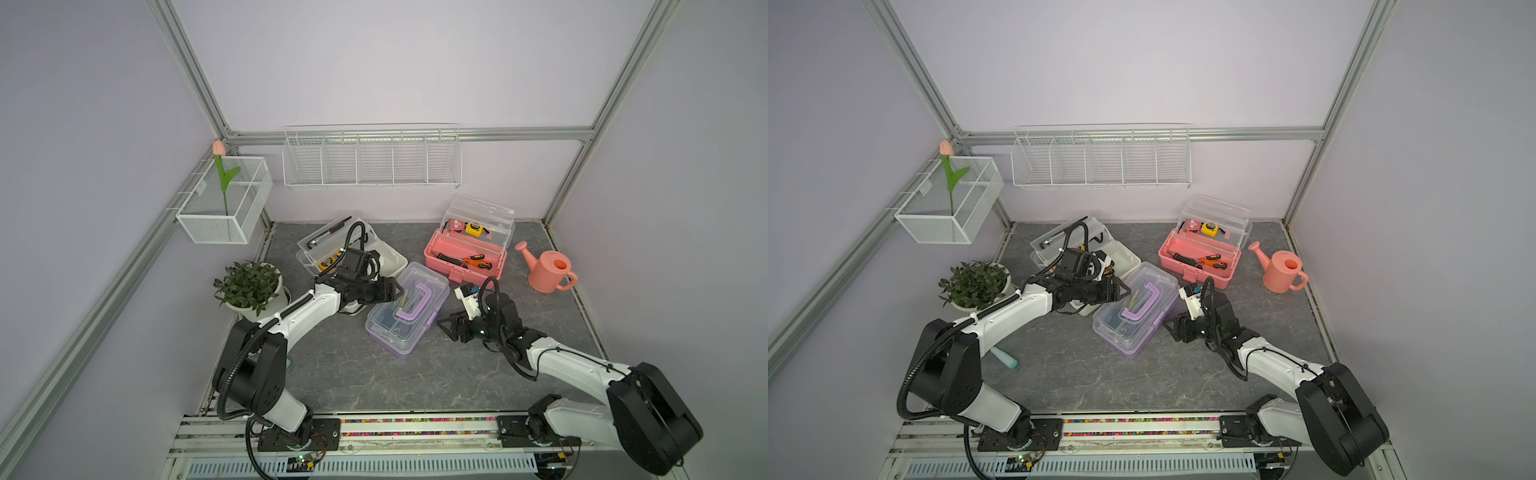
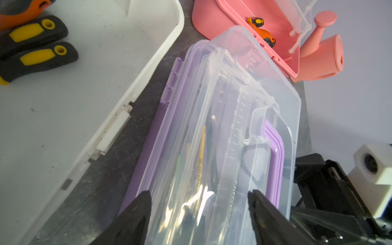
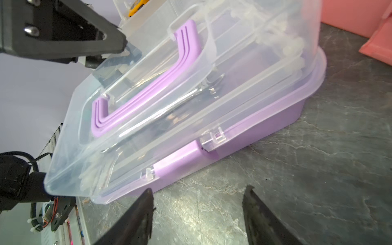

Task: Close toolboxes
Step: Move the toolbox to the center of the board.

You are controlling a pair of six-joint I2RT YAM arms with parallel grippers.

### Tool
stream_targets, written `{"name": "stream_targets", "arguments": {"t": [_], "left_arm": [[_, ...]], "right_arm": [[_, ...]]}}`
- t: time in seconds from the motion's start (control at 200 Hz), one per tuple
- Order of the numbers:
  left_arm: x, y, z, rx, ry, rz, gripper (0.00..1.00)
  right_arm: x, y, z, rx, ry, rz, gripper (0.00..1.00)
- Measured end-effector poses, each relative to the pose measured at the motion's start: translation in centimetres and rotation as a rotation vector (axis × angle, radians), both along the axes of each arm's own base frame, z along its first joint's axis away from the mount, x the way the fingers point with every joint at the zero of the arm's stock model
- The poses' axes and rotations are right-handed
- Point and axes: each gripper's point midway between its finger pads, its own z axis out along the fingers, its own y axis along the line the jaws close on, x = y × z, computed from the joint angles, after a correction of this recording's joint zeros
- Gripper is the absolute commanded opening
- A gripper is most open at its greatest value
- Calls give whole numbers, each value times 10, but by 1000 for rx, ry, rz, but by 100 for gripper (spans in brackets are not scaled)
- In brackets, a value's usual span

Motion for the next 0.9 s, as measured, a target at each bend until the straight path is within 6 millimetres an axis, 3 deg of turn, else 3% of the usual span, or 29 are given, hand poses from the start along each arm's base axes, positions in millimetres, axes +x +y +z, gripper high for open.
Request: {"name": "stream_targets", "arguments": {"t": [0.16, 0.415, 0.715, 0.9], "left_arm": [[6, -5, -4, -11, 13, -6, 73], [23, -16, -3, -24, 14, -11, 68], [26, -19, -3, -31, 13, -17, 66], [28, -21, -3, -36, 6, -19, 66]], "right_arm": [[-4, -3, -15, -33, -115, 47, 70], [14, 8, -27, -94, -257, 100, 74], [7, 37, -30, -146, -407, 187, 80], [12, 38, -32, -172, -457, 186, 79]]}}
